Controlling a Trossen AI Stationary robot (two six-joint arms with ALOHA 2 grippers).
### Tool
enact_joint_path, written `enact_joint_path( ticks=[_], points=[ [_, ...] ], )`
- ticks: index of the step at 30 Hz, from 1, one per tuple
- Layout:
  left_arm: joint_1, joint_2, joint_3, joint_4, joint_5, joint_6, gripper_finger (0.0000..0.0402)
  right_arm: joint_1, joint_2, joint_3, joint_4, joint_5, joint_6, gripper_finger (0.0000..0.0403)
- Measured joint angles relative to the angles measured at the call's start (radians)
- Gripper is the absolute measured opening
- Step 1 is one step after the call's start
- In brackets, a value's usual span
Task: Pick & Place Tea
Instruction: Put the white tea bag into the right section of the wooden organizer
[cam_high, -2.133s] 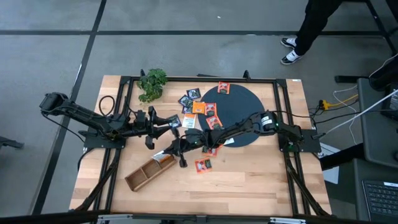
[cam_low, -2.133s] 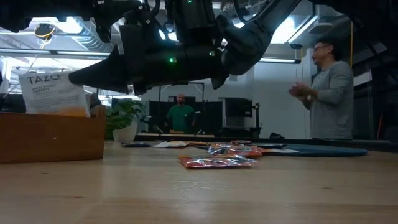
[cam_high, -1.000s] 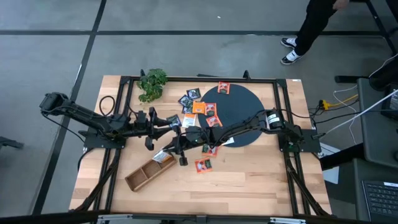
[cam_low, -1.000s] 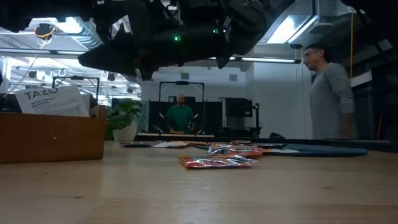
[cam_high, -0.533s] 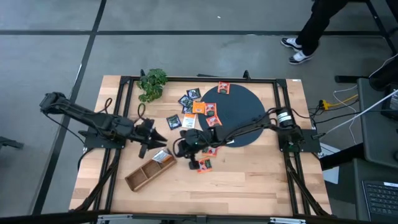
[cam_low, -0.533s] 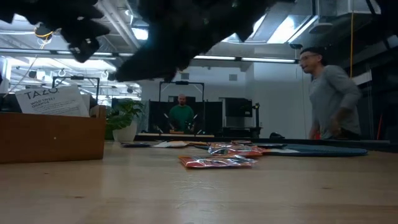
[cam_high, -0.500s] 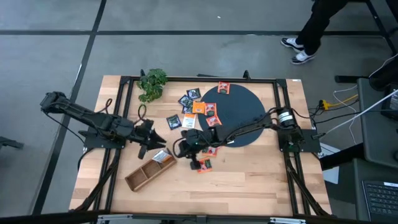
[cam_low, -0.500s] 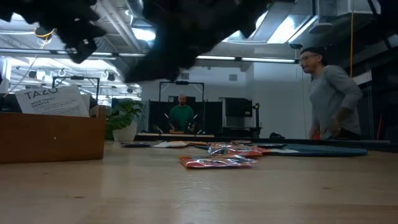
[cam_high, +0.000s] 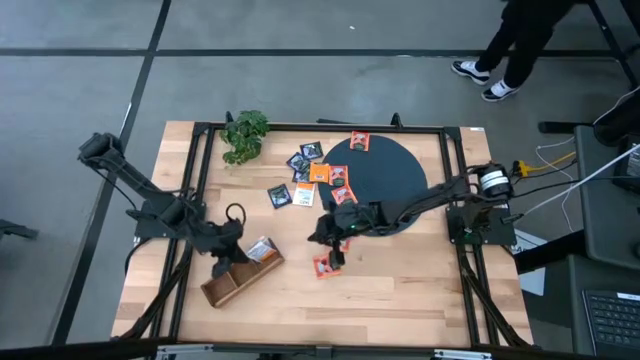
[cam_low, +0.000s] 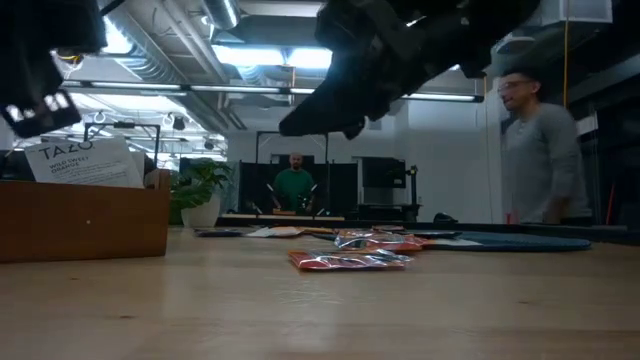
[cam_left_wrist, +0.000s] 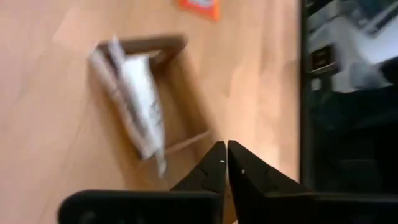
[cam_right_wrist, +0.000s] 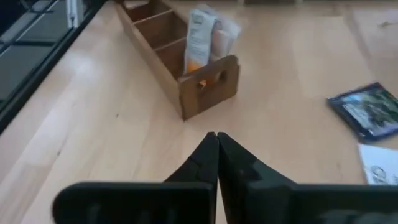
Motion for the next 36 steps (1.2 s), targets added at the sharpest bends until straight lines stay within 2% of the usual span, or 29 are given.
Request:
enact_joint_path(
  ticks=[4, 8, 16, 23, 27, 36],
  points=[
    [-0.024, 0.048, 0.0, -0.04, 0.018, -0.025, 0.0004, 0.0, -0.014, -0.027, 0.028, 0.049, 0.003, 0.0016],
    [-0.041, 0.107, 0.0, -0.057, 0.06, 0.01, 0.0002, -0.001, -0.014, -0.028, 0.024, 0.052, -0.001, 0.001],
    [-0.061, 0.185, 0.0, -0.062, -0.026, 0.263, 0.0001, -0.001, -0.014, -0.028, 0.034, 0.079, -0.024, 0.0013],
    [-0.063, 0.194, 0.0, -0.071, -0.071, 0.389, 0.0002, -0.001, -0.013, -0.028, 0.036, 0.081, -0.023, 0.0011],
    [-0.063, 0.191, 0.0, -0.072, -0.074, 0.398, 0.0002, -0.001, -0.013, -0.028, 0.049, 0.081, -0.025, 0.0005],
    [-0.063, 0.191, 0.0, -0.071, -0.095, 0.436, 0.0003, -0.001, -0.012, -0.028, 0.057, 0.117, -0.026, 0.002]
  ],
)
